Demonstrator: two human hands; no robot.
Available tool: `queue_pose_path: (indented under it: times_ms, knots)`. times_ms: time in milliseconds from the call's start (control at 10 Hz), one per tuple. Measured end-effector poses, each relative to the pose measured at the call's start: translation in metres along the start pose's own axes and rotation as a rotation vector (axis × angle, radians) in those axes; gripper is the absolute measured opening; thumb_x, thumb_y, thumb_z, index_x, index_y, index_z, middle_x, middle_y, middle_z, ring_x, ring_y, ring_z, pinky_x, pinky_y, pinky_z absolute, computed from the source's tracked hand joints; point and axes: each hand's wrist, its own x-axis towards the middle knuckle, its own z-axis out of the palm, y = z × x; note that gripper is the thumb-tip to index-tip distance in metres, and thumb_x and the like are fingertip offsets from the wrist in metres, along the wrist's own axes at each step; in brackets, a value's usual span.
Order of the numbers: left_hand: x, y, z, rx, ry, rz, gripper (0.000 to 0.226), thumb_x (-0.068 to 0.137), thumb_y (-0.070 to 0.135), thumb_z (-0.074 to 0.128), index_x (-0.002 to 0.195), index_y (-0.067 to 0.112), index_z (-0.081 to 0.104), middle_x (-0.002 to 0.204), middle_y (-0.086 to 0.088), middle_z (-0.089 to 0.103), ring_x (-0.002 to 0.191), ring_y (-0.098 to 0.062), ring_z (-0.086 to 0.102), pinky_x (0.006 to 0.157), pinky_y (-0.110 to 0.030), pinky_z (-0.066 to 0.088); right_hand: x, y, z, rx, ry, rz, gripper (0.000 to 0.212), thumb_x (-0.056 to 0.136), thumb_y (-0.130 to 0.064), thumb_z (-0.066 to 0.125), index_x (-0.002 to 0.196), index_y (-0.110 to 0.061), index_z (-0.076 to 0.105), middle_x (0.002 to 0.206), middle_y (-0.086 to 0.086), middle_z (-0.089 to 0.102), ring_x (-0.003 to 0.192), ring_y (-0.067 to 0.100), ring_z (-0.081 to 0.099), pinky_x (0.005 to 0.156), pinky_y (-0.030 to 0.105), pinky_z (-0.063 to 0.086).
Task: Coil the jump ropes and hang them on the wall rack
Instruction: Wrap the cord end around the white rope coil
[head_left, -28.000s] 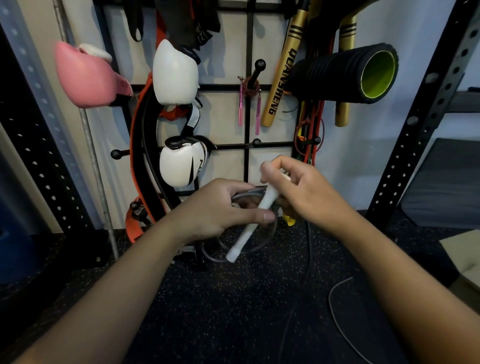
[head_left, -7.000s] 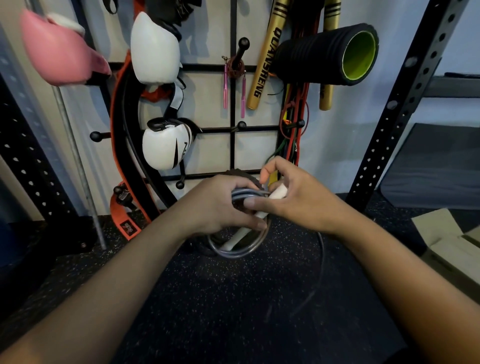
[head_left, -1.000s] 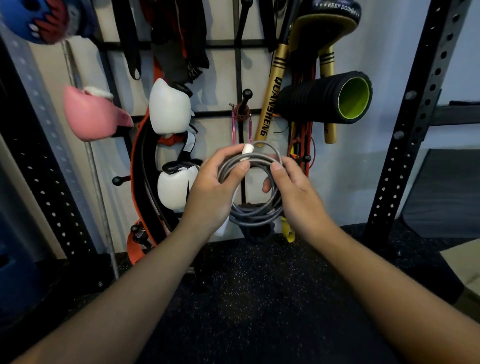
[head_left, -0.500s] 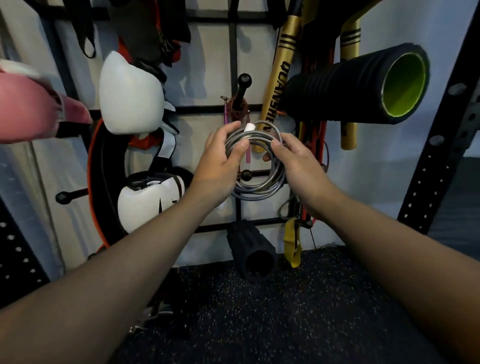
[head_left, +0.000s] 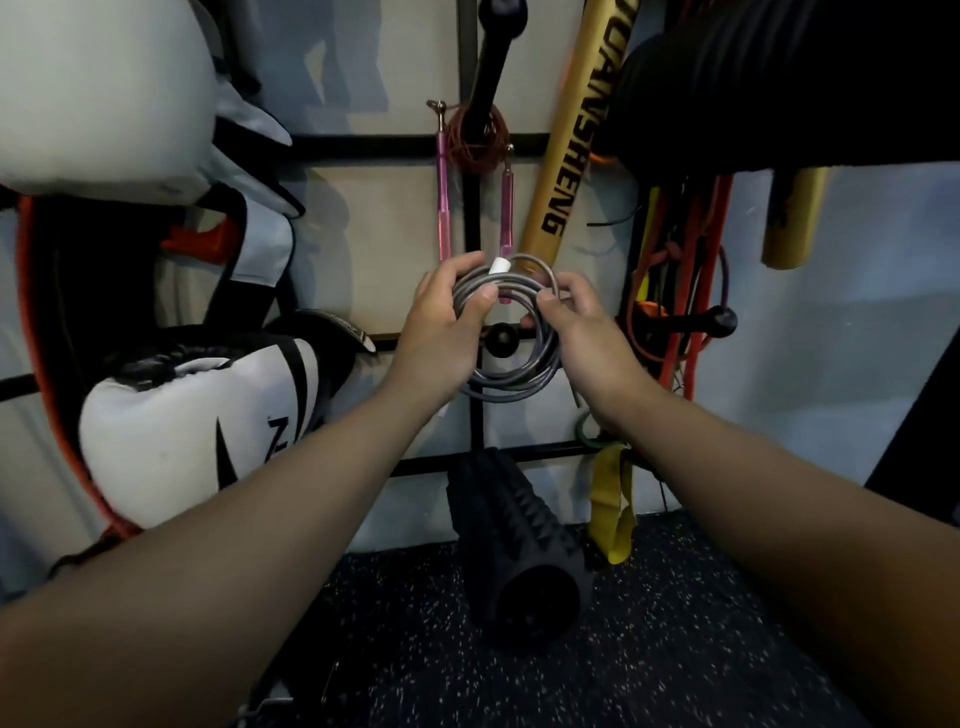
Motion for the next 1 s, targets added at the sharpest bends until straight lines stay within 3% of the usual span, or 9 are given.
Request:
queue_pose_path:
  times_ms: [100,200,300,400,500,600,700,800,1000]
  knots:
    - [0.008,-0.04,0.016,-0.062,0.034,-0.084,0.043,0.101,0.024,0.058,0.143,0.015,0.049,0.136,-0.004,0.059,0.121,-0.009,0.058,0.104,-0.018,0.044,0.021,0.038,0.01,0.063,0.012,0.053,0.019,0.11,-0.021,0.046,0.124,-0.019,0.059,0.105,-0.005,0.067,0.098,0.008,0.063,0.085,0.018,0.048]
    - [0.012,-0.065,0.025,-0.116,0.042,-0.155,0.039,0.103,0.019,0.058,0.14,0.013,0.048,0.127,0.0,0.061,0.109,0.002,0.059,0.089,-0.007,0.043,0.036,0.064,0.017,0.068,0.006,0.08,0.022,0.109,-0.019,0.048,0.126,-0.014,0.061,0.108,0.001,0.069,0.099,0.011,0.063,0.087,0.018,0.048]
    - [0.021,-0.098,0.034,-0.147,0.069,-0.205,0.033,0.102,0.019,0.059,0.135,0.013,0.052,0.125,-0.001,0.064,0.108,-0.003,0.061,0.091,-0.014,0.044,0.059,0.095,0.026,0.032,-0.019,0.098,0.02,0.105,-0.025,0.056,0.123,-0.017,0.063,0.117,0.01,0.073,0.11,0.021,0.067,0.099,0.032,0.05]
    - [0.032,-0.115,0.037,-0.174,0.077,-0.234,0.033,0.099,0.02,0.064,0.131,0.014,0.058,0.127,-0.006,0.065,0.112,-0.011,0.062,0.098,-0.023,0.046,0.075,0.108,0.028,0.032,-0.028,0.097,0.018,0.103,-0.023,0.061,0.119,-0.016,0.067,0.117,0.011,0.074,0.106,0.019,0.067,0.093,0.03,0.052]
    - [0.051,-0.139,0.038,-0.13,0.123,-0.262,0.038,0.083,0.035,0.074,0.119,0.025,0.073,0.131,-0.01,0.062,0.112,-0.015,0.066,0.107,-0.033,0.05,0.095,0.118,0.028,0.087,-0.019,0.136,0.016,0.098,-0.013,0.069,0.113,-0.016,0.065,0.104,0.009,0.073,0.088,0.014,0.067,0.069,0.014,0.052]
    - [0.063,-0.15,0.041,-0.045,0.145,-0.299,0.037,0.08,0.034,0.078,0.117,0.027,0.075,0.128,-0.007,0.059,0.11,-0.017,0.066,0.107,-0.035,0.05,0.105,0.127,0.031,0.031,0.013,0.179,0.019,0.094,-0.014,0.073,0.105,-0.021,0.06,0.099,0.007,0.068,0.078,0.012,0.061,0.061,0.017,0.048]
    - [0.078,-0.165,0.046,0.037,0.191,-0.298,0.051,0.069,0.045,0.077,0.118,0.03,0.076,0.123,-0.006,0.065,0.112,-0.022,0.066,0.106,-0.04,0.051,0.119,0.136,0.037,-0.02,0.037,0.246,0.016,0.093,-0.015,0.072,0.095,-0.022,0.058,0.1,0.007,0.066,0.084,0.018,0.059,0.069,0.026,0.047]
    - [0.087,-0.178,0.046,0.058,0.191,-0.327,0.054,0.066,0.052,0.075,0.116,0.032,0.076,0.123,-0.005,0.064,0.115,-0.024,0.063,0.108,-0.039,0.049,0.123,0.134,0.04,0.002,0.064,0.281,0.014,0.093,-0.015,0.071,0.095,-0.021,0.059,0.103,0.009,0.066,0.09,0.022,0.059,0.073,0.03,0.048]
    - [0.075,-0.134,0.03,-0.035,0.12,-0.36,0.048,0.076,0.031,0.083,0.121,0.017,0.072,0.123,-0.01,0.067,0.112,-0.024,0.067,0.106,-0.038,0.051,0.106,0.112,0.03,-0.044,0.082,0.236,0.021,0.096,-0.019,0.07,0.115,-0.014,0.063,0.102,0.003,0.061,0.084,0.014,0.053,0.064,0.023,0.042]
